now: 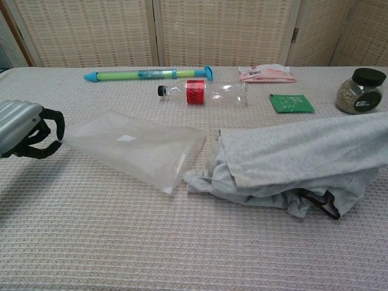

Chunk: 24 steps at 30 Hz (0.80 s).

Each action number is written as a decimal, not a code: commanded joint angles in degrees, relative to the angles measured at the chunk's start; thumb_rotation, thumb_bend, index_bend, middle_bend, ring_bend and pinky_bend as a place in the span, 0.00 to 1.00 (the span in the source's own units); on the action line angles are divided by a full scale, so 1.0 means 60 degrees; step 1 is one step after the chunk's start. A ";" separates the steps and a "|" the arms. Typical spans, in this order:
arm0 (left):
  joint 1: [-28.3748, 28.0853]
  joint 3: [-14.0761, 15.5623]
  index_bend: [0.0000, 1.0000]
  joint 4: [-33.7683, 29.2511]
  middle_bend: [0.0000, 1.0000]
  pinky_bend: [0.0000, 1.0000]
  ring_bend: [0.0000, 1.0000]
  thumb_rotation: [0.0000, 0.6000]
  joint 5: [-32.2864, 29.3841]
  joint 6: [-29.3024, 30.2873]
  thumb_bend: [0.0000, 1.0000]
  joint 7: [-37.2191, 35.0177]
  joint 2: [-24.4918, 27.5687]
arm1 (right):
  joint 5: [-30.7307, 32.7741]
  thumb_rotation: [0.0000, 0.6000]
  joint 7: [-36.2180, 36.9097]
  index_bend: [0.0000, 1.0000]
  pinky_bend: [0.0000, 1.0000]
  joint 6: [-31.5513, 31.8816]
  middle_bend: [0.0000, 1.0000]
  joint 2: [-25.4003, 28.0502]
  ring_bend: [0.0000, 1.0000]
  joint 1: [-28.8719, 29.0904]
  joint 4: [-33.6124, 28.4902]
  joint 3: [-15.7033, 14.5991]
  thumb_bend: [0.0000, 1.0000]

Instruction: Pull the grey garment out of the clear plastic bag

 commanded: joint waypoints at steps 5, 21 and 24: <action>0.0592 0.0096 0.80 -0.0204 1.00 1.00 1.00 1.00 -0.0237 0.0294 0.61 -0.0442 0.0655 | 0.0426 1.00 0.0059 0.60 0.00 -0.0307 0.03 0.0276 0.00 -0.0024 0.0134 0.0167 0.49; 0.0826 0.1109 0.03 -0.6576 0.17 0.39 0.22 0.50 -0.0298 -0.1146 0.15 0.0872 0.4169 | -0.0348 1.00 -0.2744 0.00 0.00 0.0516 0.00 0.1382 0.00 -0.0526 -0.1519 -0.0566 0.06; 0.1009 0.1298 0.05 -0.7243 0.07 0.25 0.07 0.51 -0.0265 -0.1032 0.15 0.1581 0.4941 | -0.0419 1.00 -0.3829 0.00 0.00 0.1023 0.00 0.1752 0.00 -0.0865 -0.2236 -0.0755 0.06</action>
